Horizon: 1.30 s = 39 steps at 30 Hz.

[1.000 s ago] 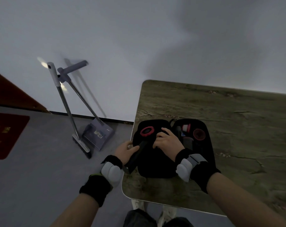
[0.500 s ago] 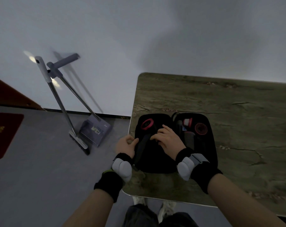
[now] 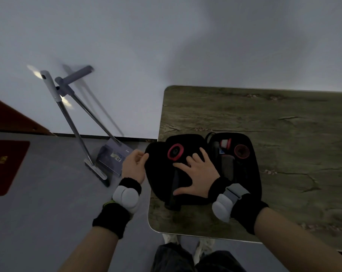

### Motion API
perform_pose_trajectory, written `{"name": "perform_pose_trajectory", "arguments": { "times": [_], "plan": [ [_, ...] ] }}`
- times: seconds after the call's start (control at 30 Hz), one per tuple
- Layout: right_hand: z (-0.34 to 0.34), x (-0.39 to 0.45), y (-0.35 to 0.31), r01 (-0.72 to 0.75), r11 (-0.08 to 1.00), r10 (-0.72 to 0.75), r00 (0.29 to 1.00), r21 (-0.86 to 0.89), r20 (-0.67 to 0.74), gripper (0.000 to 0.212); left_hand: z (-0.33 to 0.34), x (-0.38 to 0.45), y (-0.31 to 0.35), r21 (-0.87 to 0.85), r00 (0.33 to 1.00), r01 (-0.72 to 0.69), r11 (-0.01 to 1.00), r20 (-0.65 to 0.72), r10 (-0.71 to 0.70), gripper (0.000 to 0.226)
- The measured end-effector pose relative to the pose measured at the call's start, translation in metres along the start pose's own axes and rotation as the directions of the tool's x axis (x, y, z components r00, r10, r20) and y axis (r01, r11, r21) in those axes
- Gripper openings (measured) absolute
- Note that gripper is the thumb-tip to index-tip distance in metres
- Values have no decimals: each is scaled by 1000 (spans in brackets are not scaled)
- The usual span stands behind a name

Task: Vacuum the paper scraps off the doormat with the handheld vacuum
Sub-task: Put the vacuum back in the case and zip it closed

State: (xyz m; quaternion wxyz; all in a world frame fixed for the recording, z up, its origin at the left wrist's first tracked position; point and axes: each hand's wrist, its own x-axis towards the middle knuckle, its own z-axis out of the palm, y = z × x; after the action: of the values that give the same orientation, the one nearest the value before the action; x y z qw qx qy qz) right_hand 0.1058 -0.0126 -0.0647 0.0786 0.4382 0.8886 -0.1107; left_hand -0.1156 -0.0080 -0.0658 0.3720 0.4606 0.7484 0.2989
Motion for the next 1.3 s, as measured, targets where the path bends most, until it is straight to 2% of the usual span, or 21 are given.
{"name": "perform_pose_trajectory", "arguments": {
  "times": [0.07,0.17,0.23,0.3,0.4,0.63,0.73,0.83,0.87,0.97,1.13,1.3],
  "plan": [
    [-6,-2,-13,-64,998,63,985,-1,162,118,-3,-1,6,97,993,-100,990,-48,105,17],
    [-6,1,-20,-89,996,85,971,6,225,127,-3,-1,15,146,979,-172,974,-81,185,16],
    [-8,4,-18,-63,998,57,956,11,287,133,-5,3,14,164,983,-159,974,-69,172,16],
    [-10,6,-20,-25,1000,27,937,-10,347,131,-9,3,7,119,990,-141,983,25,139,20],
    [-13,12,-22,-4,1000,14,924,-26,383,124,-14,-1,-5,67,975,-139,988,186,125,44],
    [-13,14,-21,-93,988,49,941,119,335,110,-20,-12,-11,26,946,-227,973,242,215,43],
    [-13,11,-17,-135,973,89,969,188,232,85,-24,-14,-11,-29,933,-247,969,261,246,38],
    [-5,5,0,-133,979,110,982,156,152,58,-27,-17,-13,-78,927,-236,969,282,249,39],
    [-2,2,1,-134,976,107,981,174,159,57,-28,-16,-14,-76,929,-233,969,277,245,39],
    [6,2,-14,-100,978,59,976,185,212,82,-27,-16,-14,-59,937,-228,972,258,236,41],
    [2,13,-20,4,1000,-12,965,29,262,52,-27,-14,-11,25,958,-230,973,183,222,44],
    [-2,6,-3,10,999,0,963,-36,270,49,-27,-6,-15,36,971,-188,982,154,180,41]
  ]
}}
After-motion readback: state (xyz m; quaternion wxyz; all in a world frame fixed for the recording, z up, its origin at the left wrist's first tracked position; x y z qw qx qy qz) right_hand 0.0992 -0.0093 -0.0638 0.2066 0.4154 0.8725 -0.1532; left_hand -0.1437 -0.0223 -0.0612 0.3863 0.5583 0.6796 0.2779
